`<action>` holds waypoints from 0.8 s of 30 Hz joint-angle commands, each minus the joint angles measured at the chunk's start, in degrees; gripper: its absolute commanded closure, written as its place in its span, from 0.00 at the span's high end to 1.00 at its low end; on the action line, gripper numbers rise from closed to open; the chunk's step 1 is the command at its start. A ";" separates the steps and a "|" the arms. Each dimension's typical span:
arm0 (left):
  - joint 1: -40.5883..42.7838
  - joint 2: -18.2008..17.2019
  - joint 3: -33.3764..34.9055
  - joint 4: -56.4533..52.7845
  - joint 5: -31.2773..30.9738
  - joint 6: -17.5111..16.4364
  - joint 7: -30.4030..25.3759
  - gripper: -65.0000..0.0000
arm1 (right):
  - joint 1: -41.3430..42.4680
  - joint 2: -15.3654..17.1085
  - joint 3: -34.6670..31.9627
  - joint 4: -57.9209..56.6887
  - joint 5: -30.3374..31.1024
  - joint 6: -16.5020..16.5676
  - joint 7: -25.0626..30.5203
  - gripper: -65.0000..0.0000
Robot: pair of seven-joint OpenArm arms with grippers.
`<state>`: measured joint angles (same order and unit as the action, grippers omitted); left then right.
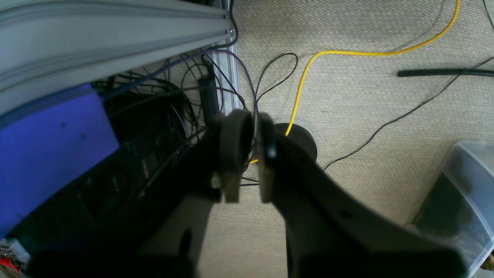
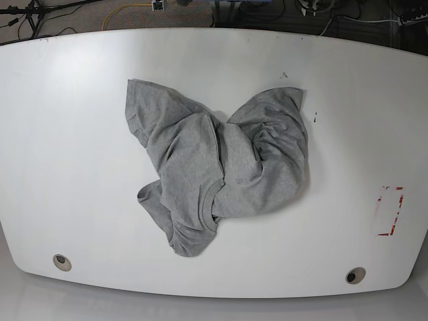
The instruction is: Fold the T-shirt properly
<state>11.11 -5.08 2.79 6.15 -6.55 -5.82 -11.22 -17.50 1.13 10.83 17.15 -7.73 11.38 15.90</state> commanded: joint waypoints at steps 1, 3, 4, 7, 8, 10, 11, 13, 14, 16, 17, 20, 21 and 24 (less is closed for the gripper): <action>0.88 -0.32 -0.25 0.12 -0.20 -0.09 -0.96 0.55 | -0.60 0.08 0.32 0.35 -0.01 0.53 0.24 0.10; 0.98 -0.45 -0.15 0.10 -0.15 -0.02 -0.87 0.55 | -0.48 0.14 0.17 0.15 0.10 0.53 0.43 0.10; 0.94 -0.45 -0.18 0.16 -0.15 -0.03 -0.87 0.55 | -0.51 0.13 0.20 0.20 0.10 0.54 0.36 0.10; 1.00 -0.41 -0.16 0.02 -0.11 0.00 -0.98 0.55 | -0.53 0.12 0.32 0.09 0.03 0.49 0.46 0.10; 0.98 -0.47 -0.17 0.06 -0.07 -0.02 -0.90 0.55 | -0.51 0.13 0.30 0.16 0.11 0.54 0.39 0.10; 1.06 -0.48 -0.17 0.21 -0.09 -0.01 -0.96 0.55 | -0.52 0.13 0.23 0.27 0.14 0.54 0.37 0.10; 1.14 -0.43 -0.16 0.32 -0.14 0.02 -1.11 0.55 | -0.56 0.12 0.17 0.32 0.09 0.50 0.42 0.10; 1.18 -0.52 -0.15 0.23 -0.21 -0.04 -1.09 0.55 | -0.42 0.05 0.34 0.24 0.10 0.56 0.33 0.09; 1.25 -0.47 -0.16 0.30 -0.18 -0.06 -1.10 0.55 | -0.41 0.10 0.28 0.30 0.12 0.55 0.34 0.10; 1.48 -0.39 -0.27 0.40 -0.18 -0.05 -1.11 0.55 | -0.50 0.11 0.27 0.38 0.12 0.41 0.38 0.10; 1.64 -0.36 -0.36 0.43 -0.21 -0.03 -1.11 0.55 | -0.59 0.08 0.32 0.42 0.09 0.28 0.41 0.10; 1.86 -0.38 -0.36 0.59 -0.27 -0.02 -1.16 0.55 | -0.68 0.09 0.23 0.41 0.13 0.30 0.53 0.09; 1.90 -0.37 -0.40 0.64 -0.28 -0.03 -1.17 0.55 | -0.68 0.09 0.20 0.44 0.18 0.29 0.55 0.09; 2.18 -0.42 -0.38 0.76 -0.20 -0.01 -1.35 0.55 | -0.65 0.11 0.23 0.42 0.18 0.25 0.52 0.09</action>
<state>12.47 -5.26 2.46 6.74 -6.70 -5.98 -12.10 -17.50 1.13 11.03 17.50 -7.70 11.55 15.94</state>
